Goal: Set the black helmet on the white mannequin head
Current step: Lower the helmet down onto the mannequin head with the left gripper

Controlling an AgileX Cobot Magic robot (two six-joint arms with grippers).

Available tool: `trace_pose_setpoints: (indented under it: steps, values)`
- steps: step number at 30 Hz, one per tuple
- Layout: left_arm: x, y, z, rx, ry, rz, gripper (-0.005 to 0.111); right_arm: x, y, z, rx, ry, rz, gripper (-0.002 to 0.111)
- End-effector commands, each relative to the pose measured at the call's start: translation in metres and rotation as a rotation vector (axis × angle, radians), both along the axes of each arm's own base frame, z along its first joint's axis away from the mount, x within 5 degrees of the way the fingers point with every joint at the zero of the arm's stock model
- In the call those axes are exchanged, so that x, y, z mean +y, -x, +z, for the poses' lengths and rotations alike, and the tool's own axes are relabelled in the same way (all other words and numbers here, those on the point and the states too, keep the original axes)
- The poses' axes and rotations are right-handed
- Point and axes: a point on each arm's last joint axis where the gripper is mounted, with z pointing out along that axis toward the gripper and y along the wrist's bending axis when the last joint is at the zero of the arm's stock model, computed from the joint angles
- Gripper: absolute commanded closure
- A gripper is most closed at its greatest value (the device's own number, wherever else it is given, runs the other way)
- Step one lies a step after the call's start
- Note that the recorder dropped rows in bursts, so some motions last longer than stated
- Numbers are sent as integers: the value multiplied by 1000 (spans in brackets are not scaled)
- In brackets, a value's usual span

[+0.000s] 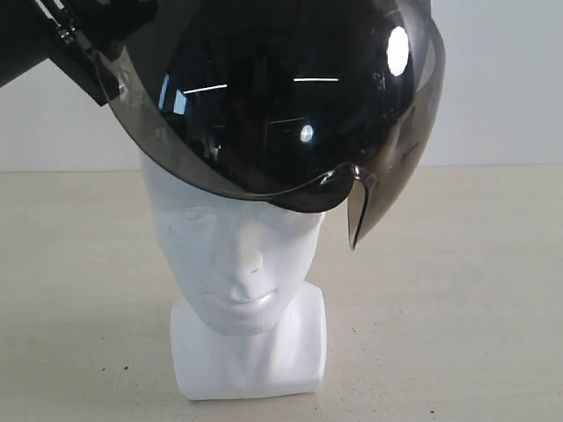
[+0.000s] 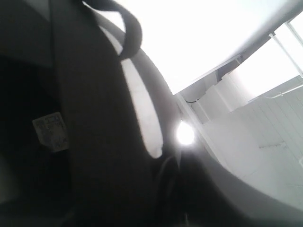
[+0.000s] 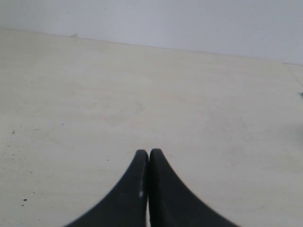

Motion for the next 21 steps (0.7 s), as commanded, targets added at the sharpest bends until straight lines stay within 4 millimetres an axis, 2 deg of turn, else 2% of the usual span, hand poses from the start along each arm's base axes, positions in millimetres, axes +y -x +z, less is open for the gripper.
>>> trace_pose_setpoints:
  steps: [1,7,21]
  values:
    - [9,-3,-11,11,-26,105,102,0,0,1,-16,1,-3,108]
    - [10,0,-20,33,-32,107,102,0,0,1,-16,1,-3,108]
    - [26,-7,-23,11,-78,160,102,0,0,1,-14,2,-3,108]
